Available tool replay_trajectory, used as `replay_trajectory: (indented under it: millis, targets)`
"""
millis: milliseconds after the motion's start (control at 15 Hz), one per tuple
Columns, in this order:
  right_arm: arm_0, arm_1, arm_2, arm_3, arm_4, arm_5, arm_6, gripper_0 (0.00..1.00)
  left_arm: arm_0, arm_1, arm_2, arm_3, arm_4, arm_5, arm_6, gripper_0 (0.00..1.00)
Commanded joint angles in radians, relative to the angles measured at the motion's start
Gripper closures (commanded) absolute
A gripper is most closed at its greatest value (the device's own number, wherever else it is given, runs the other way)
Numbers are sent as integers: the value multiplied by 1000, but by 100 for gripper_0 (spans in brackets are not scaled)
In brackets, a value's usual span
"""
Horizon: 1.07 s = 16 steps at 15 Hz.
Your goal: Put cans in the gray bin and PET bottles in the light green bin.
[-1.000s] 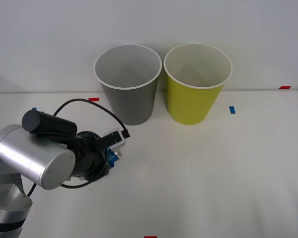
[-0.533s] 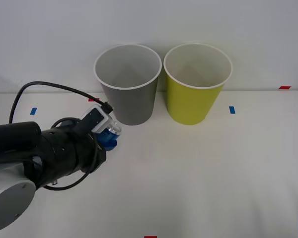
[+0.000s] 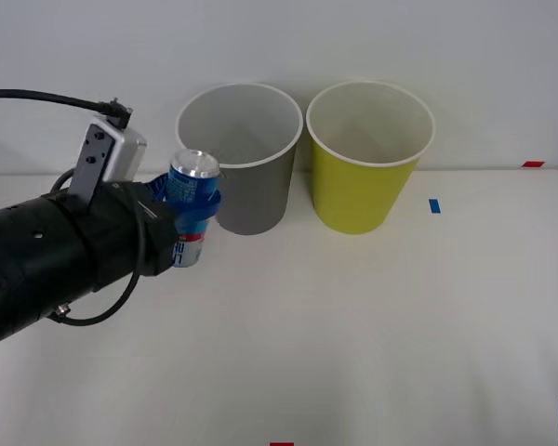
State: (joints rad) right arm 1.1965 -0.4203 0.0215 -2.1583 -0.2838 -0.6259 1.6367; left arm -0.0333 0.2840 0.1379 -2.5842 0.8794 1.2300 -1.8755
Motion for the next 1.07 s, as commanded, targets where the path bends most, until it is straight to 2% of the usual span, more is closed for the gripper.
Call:
replay_trajectory:
  millis: [67, 467, 600, 1067]
  targets:
    - [0, 0, 0, 0, 0, 0, 0, 0, -39, -25, 112, -16, 101, -29, -7, 100]
    - [0, 0, 0, 0, 0, 0, 0, 0, -148, 49, 193, -14, 108, -27, 21, 100]
    - [0, 0, 0, 0, 0, 0, 0, 0, -191, 50, 212, 7, 108, -27, 35, 100]
    - [0, 0, 0, 0, 0, 0, 0, 0, -438, 73, 187, 283, 110, -64, 47, 100]
